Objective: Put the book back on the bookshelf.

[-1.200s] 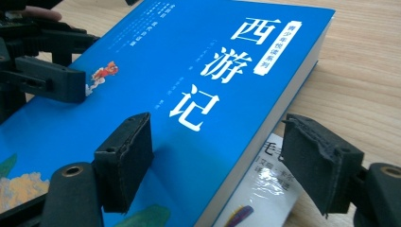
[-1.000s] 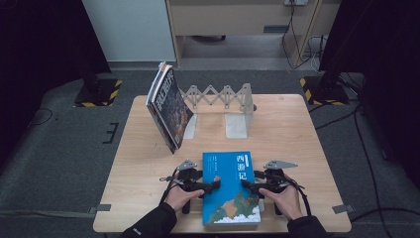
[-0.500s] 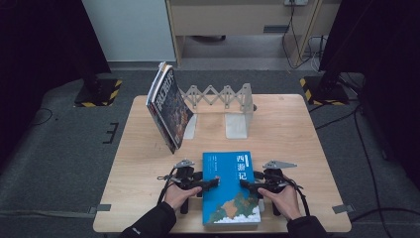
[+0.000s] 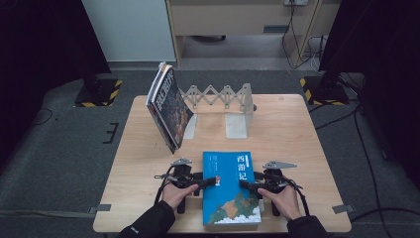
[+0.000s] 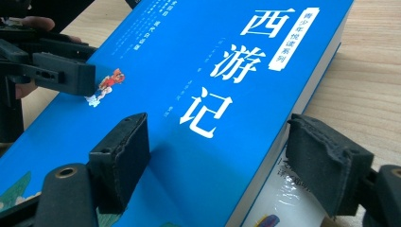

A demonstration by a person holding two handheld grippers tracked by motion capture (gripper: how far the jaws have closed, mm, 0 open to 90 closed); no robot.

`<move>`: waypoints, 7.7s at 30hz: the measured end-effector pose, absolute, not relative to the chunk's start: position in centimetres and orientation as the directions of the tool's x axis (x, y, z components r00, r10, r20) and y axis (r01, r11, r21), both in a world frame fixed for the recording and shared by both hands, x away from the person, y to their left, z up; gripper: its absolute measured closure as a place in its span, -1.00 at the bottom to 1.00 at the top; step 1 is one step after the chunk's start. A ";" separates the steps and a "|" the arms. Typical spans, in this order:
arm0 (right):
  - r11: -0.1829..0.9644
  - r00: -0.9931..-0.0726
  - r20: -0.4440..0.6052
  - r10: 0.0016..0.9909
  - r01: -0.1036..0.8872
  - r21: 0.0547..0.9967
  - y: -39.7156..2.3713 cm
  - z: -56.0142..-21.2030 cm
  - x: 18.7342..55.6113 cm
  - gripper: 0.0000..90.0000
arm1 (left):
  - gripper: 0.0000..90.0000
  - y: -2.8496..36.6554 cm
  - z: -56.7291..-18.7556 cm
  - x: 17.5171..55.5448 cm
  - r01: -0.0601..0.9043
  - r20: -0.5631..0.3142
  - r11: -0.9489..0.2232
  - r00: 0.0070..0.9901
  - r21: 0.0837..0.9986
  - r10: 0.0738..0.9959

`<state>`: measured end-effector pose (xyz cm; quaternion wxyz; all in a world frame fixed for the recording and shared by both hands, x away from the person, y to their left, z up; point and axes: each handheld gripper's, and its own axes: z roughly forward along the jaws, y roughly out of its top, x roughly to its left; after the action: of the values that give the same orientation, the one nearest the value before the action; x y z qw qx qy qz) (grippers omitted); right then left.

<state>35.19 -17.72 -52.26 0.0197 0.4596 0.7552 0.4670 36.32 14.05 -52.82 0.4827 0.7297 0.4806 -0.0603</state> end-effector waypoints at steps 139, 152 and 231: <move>0.130 -0.569 0.409 0.713 0.681 0.721 -18.5 -51.6 35.0 -0.30 | -0.05 9.8 -49.4 37.8 0.735 -0.576 -0.044 0.566 0.677 0.590; 0.131 -0.574 0.400 0.714 0.671 0.730 -18.4 -51.7 35.0 -0.29 | -0.16 9.6 -49.9 38.1 0.746 -0.593 -0.036 0.557 0.665 0.582; 0.063 -0.588 0.508 0.629 0.690 0.721 -18.2 -51.3 35.3 -0.49 | 0.32 9.8 -46.8 38.1 0.720 -0.595 -0.030 0.596 0.694 0.540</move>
<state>35.33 -18.21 -51.33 -0.0297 0.4529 0.7284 0.5132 38.15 9.82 -46.77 0.5385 0.7127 0.4417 -0.0836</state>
